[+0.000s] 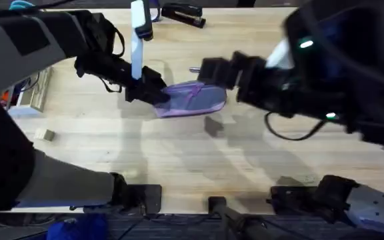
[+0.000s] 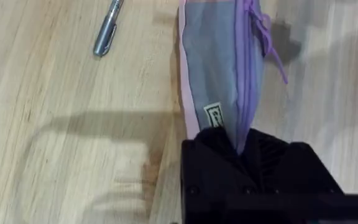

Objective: Unzip the bag, pick up the pens from the table one at a time and place them inside, then zip the bag closed.

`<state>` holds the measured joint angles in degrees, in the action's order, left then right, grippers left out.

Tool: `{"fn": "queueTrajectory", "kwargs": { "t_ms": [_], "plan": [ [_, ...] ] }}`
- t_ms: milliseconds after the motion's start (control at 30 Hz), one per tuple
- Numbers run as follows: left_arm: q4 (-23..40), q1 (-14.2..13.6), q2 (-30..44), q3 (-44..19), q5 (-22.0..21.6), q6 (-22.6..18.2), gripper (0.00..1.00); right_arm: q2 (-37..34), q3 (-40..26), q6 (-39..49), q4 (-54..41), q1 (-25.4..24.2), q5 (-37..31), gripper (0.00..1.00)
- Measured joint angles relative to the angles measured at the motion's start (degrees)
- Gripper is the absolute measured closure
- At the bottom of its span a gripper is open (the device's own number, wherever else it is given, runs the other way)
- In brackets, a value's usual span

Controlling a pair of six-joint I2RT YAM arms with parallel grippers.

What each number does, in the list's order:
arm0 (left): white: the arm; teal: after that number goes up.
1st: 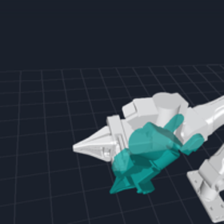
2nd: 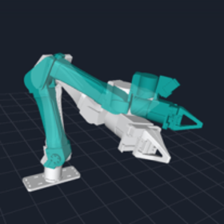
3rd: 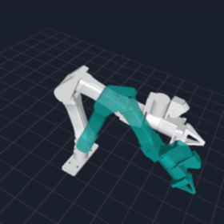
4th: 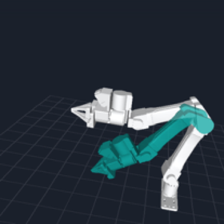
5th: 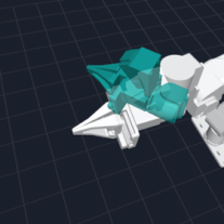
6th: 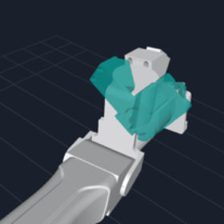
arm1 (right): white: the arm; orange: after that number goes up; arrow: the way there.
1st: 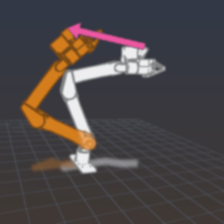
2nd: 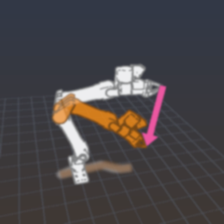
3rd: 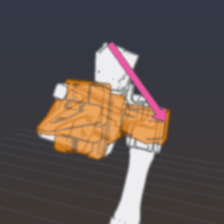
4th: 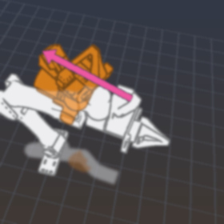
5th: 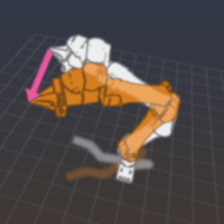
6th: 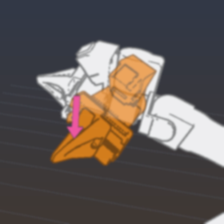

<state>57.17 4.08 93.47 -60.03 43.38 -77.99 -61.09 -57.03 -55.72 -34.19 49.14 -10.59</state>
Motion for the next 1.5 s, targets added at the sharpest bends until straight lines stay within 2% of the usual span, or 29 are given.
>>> {"fn": "queueTrajectory", "kwargs": {
  "t_ms": [200, 433, 667, 1233, 1433, 1500],
  "plan": [
    [0.0, 0.0, 0.0, 0.0, 0.1, -0.5, 0.959, -7.4, 0.0, -2.7, 4.2, 3.0, -1.6, 0.006],
    [0.0, 0.0, 0.0, 0.0, 0.1, -0.7, 0.959, -14.4, 0.0, -5.5, 14.0, 3.2, -2.0, 0.005],
    [0.0, 0.0, 0.0, 0.0, 0.1, -0.8, 0.959, -19.9, 0.0, -8.2, 19.7, 3.2, -1.5, 0.005],
    [0.0, 0.0, 0.0, 0.0, 0.1, -0.9, 0.959, -21.3, 0.0, -11.3, 18.2, 3.4, -0.1, 0.005],
    [0.0, 0.0, 0.0, 0.0, 0.1, -0.9, 0.959, -24.7, 0.0, -14.4, 20.4, 3.4, -0.5, 0.006],
    [0.0, 0.0, 0.0, 0.0, 0.1, -0.9, 0.959, -25.6, 0.0, -15.0, 21.0, 3.4, -0.7, 0.036]
  ]
}}
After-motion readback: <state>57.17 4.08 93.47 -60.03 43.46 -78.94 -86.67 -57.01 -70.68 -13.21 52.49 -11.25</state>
